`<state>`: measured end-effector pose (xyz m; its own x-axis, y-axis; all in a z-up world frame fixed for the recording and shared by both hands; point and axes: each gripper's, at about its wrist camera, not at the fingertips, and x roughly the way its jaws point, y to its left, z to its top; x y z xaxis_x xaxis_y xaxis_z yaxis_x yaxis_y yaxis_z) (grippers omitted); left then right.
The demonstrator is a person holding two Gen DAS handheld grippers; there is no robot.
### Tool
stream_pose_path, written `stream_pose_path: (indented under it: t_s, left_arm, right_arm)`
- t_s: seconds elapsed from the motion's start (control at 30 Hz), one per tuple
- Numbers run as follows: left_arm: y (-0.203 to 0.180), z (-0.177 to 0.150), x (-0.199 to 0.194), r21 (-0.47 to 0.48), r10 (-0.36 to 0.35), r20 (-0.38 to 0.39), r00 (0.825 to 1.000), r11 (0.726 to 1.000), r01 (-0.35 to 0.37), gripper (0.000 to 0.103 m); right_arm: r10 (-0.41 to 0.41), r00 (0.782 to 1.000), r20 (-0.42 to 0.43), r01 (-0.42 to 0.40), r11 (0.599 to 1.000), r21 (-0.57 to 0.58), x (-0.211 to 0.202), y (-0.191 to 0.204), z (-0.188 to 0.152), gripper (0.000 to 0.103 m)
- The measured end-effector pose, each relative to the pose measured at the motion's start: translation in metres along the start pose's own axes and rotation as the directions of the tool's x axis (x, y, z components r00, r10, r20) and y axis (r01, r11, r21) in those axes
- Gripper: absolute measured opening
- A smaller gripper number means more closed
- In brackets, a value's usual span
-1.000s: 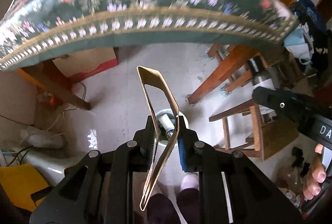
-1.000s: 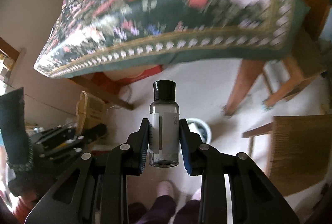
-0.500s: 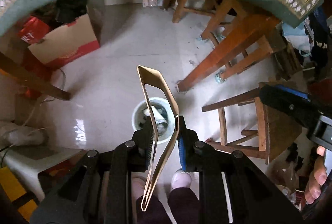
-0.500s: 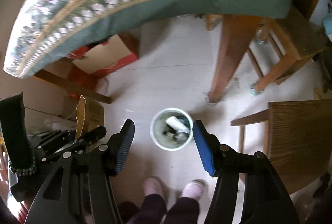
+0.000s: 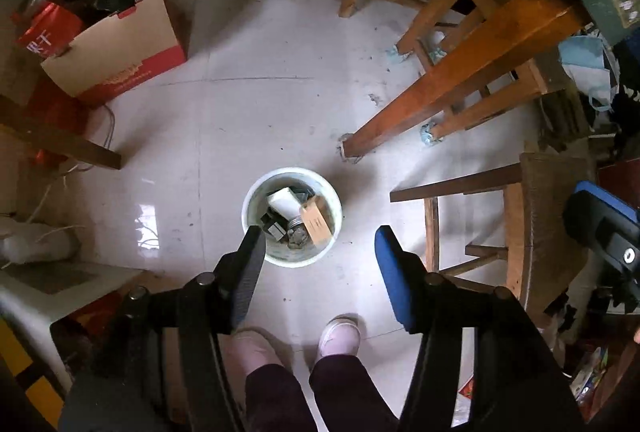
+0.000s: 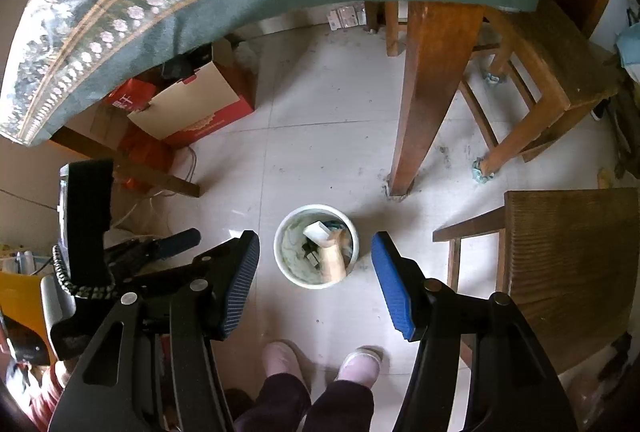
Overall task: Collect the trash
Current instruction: 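Open both tools to drop the package and bottle into the bucket, then raise both open tools back over the table toward the cup and wrapper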
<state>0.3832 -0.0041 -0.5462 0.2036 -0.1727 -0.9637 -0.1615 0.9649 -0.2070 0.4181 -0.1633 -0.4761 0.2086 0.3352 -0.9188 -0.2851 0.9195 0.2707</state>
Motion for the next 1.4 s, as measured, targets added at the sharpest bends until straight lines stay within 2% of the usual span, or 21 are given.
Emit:
stream_pose_path:
  t_s: [0.17,0.33,0.53,0.7,0.8,1.03,1.17,1.33,1.4]
  left_arm:
    - [0.0,0.0,-0.04,0.012,0.014,0.033,0.999,1.0,-0.014,0.056]
    - [-0.004,0.002,-0.107,0.02,0.025,0.106,0.994,0.999,-0.027,0.056]
    - [-0.004,0.0,-0.193,0.025,0.043,0.192,0.98,0.999,-0.049,0.056]
    - [-0.004,-0.006,-0.273,0.033,0.033,0.286,0.958,0.998,-0.044,0.056]
    - [-0.003,-0.009,-0.323,0.035,0.004,0.354,0.935,0.999,-0.017,0.056]
    - [-0.012,-0.022,-0.424,0.097,-0.027,0.495,0.869,0.995,-0.025,0.056]
    - [-0.011,-0.032,-0.468,0.13,-0.041,0.556,0.83,0.991,-0.038,0.056]
    - [-0.003,-0.045,-0.515,0.168,-0.086,0.63,0.772,0.985,-0.028,0.057]
    - [-0.001,-0.053,-0.53,0.184,-0.097,0.662,0.743,0.982,-0.035,0.058]
  right_arm:
    - [-0.006,1.0,0.022,0.006,1.0,-0.01,-0.022,0.007,0.005,0.054]
    - [-0.008,0.998,0.066,0.01,1.0,-0.024,-0.068,0.027,0.013,0.054]
    - [-0.014,0.991,0.134,0.022,0.998,-0.062,-0.136,0.059,0.02,0.054]
    - [-0.018,0.98,0.2,0.038,0.995,-0.095,-0.193,0.085,0.022,0.054]
    - [-0.028,0.97,0.242,0.056,0.992,-0.109,-0.225,0.099,0.022,0.054]
    - [-0.028,0.938,0.346,0.067,0.993,-0.101,-0.291,0.136,0.013,0.054]
    - [-0.032,0.903,0.429,0.08,0.992,-0.093,-0.332,0.157,0.008,0.054]
    - [-0.041,0.855,0.517,0.096,0.992,-0.081,-0.366,0.18,0.0,0.055]
    - [-0.05,0.833,0.551,0.111,0.991,-0.078,-0.378,0.189,-0.004,0.055]
